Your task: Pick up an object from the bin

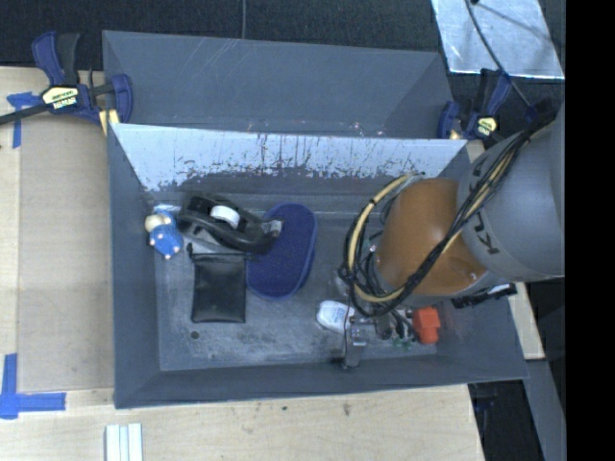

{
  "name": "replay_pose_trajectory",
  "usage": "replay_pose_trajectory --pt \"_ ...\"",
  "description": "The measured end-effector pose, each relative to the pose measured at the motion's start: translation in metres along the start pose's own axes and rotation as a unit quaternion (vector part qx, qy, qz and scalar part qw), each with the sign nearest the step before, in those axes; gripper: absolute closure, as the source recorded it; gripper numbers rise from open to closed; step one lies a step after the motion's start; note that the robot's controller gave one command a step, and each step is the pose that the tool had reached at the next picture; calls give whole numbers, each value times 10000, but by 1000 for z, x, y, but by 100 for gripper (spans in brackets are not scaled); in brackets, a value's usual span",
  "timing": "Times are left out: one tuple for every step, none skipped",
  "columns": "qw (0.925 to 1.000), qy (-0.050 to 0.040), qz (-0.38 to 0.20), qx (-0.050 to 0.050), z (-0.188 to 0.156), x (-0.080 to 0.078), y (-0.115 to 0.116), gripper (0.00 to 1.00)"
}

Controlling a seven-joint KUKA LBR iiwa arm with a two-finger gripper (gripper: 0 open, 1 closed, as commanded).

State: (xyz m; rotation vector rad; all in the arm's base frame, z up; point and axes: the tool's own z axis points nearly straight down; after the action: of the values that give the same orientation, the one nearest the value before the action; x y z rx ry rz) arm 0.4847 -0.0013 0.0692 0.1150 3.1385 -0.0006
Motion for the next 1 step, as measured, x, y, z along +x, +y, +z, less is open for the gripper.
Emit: replay_pose_trajectory --pt "10000 -10 -6 1 0 -1 0 0"
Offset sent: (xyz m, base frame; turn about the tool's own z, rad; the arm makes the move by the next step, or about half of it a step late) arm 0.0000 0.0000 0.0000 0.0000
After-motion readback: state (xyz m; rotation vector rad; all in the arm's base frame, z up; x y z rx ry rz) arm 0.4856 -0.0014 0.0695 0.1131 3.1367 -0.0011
